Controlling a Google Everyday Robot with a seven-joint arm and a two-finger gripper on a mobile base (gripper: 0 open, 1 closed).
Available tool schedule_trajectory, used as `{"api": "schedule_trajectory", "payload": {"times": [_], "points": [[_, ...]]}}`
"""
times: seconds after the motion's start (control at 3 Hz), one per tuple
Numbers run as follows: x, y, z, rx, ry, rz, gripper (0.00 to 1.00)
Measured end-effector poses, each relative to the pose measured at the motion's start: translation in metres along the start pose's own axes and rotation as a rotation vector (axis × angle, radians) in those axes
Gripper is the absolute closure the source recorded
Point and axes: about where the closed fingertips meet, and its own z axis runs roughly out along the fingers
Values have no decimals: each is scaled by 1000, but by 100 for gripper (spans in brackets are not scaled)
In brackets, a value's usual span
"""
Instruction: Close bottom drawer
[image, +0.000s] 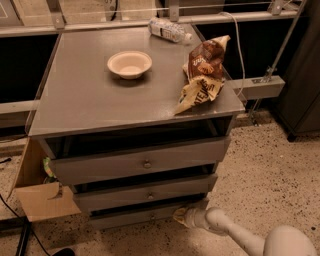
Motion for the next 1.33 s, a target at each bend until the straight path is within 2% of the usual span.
{"api": "schedule_trajectory", "payload": {"times": [0.67,1.0,1.33], "points": [[-1,-8,11,12,-15,-1,100],[-3,-6,3,-49,5,33,100],[-6,4,-16,-124,19,98,100]]}}
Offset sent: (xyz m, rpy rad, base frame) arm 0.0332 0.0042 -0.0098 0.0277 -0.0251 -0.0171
